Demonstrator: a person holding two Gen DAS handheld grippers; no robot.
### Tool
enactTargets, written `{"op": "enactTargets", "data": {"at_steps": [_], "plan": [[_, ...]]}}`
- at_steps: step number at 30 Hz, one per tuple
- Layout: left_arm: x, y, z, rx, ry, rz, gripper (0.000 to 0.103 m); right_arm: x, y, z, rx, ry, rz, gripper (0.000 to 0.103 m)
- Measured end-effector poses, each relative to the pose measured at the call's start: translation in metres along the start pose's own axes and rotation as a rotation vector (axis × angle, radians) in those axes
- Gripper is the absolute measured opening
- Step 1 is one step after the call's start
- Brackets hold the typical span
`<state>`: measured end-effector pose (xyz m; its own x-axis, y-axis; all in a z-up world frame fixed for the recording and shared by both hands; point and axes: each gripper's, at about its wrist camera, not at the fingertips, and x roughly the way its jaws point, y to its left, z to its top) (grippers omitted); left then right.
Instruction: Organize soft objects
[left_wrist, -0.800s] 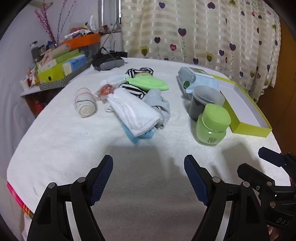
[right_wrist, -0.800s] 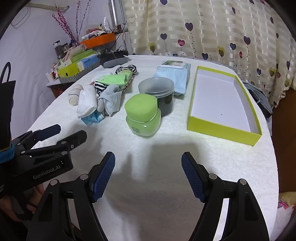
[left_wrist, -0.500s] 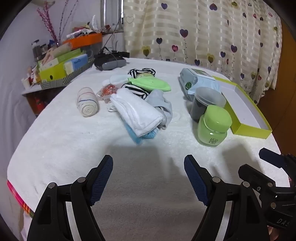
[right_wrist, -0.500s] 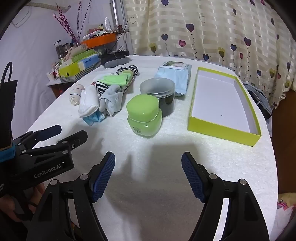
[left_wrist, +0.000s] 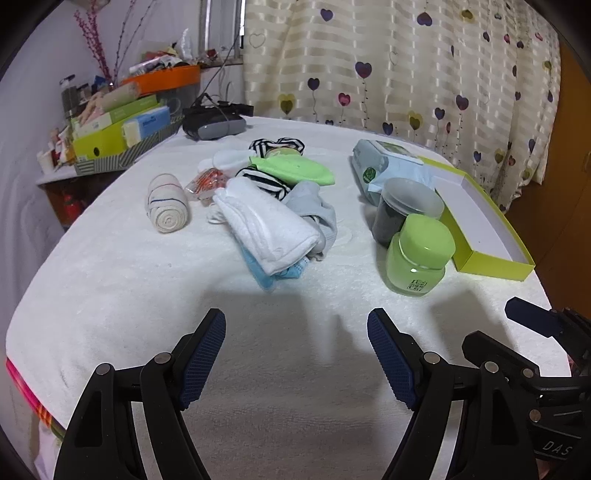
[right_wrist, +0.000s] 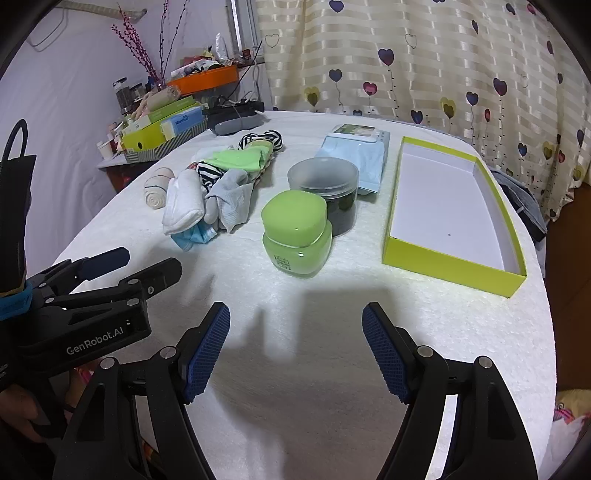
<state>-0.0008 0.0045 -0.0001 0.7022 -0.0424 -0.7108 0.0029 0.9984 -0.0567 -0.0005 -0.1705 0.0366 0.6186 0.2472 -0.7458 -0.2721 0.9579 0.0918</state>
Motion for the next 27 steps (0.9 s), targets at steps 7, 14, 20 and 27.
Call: {"op": "enactTargets", "data": {"at_steps": [7, 14, 20, 27], "plan": [[-0.001, 0.002, 0.002, -0.028, -0.007, -0.01, 0.08, -0.001, 0.0, 0.001, 0.0, -0.005, 0.001, 0.075], [0.0, 0.007, 0.001, -0.044, -0.002, -0.009, 0.08, -0.001, -0.001, 0.002, -0.001, -0.006, 0.003, 0.075], [0.004, 0.011, 0.0, -0.059, 0.019, -0.032, 0.08, -0.002, -0.001, 0.003, 0.0, -0.009, 0.008, 0.075], [0.004, 0.009, -0.001, -0.051, 0.015, -0.018, 0.08, -0.002, 0.0, 0.002, 0.0, -0.008, 0.009, 0.075]]}}
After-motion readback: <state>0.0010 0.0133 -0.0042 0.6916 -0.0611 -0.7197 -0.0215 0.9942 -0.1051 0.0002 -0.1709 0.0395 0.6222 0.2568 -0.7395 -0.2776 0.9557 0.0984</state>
